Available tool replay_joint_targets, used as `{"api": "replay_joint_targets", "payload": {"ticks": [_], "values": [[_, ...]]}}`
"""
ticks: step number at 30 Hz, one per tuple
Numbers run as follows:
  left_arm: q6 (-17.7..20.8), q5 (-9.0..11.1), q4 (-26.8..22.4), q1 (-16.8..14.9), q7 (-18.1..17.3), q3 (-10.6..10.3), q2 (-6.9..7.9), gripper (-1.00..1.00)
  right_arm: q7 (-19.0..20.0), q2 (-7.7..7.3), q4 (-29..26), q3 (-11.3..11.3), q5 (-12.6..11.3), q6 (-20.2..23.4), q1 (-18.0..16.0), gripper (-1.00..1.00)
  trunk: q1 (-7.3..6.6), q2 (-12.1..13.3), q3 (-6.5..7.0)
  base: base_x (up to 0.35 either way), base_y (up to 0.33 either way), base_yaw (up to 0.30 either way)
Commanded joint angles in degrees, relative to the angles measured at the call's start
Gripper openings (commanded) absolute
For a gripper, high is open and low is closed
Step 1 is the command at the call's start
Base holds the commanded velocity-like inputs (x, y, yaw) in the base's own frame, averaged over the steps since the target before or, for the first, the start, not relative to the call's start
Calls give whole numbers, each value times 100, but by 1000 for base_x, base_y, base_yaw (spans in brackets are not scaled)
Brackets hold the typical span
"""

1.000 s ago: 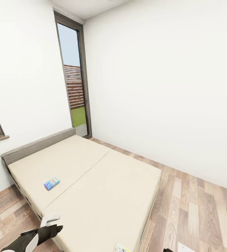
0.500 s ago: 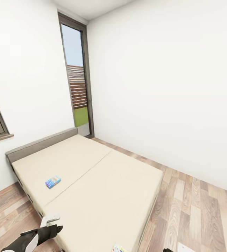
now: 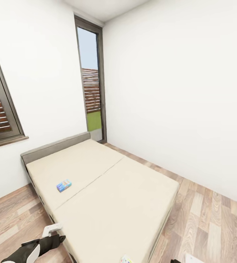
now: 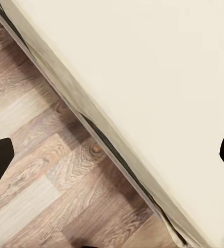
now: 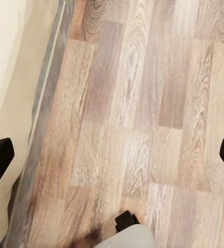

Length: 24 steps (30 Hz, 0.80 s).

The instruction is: Put all the toys in the child's room - the three board games (two on the bed and one on the table), the two jigsaw puzzles on the table, and the tennis ball on the table - inside the toy box on the table in the child's room.

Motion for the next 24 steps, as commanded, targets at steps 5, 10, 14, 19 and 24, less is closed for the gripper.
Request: {"api": "replay_joint_targets", "payload": {"ticks": [5,10,14,19,24], "values": [[51,22,-10,0,-25,35,-2,100,-46,-9,-9,37,-23,28,-2,100,2,-4,-2,0,-228,17],[51,24,-10,0,-25,35,-2,100,-46,-8,-9,37,-27,28,-2,100,2,-4,-2,0,-104,7],[51,22,-10,0,-25,35,-2,100,-46,-9,-9,37,-29,28,-2,100,2,-4,-2,0,-25,107],[51,24,-10,0,-25,35,-2,100,-46,-9,-9,37,-29,28,-2,100,2,-4,-2,0,-25,208],[52,24,-10,0,-25,35,-2,100,-46,-9,-9,37,-27,28,-2,100,2,-4,-2,0,-181,183]]}}
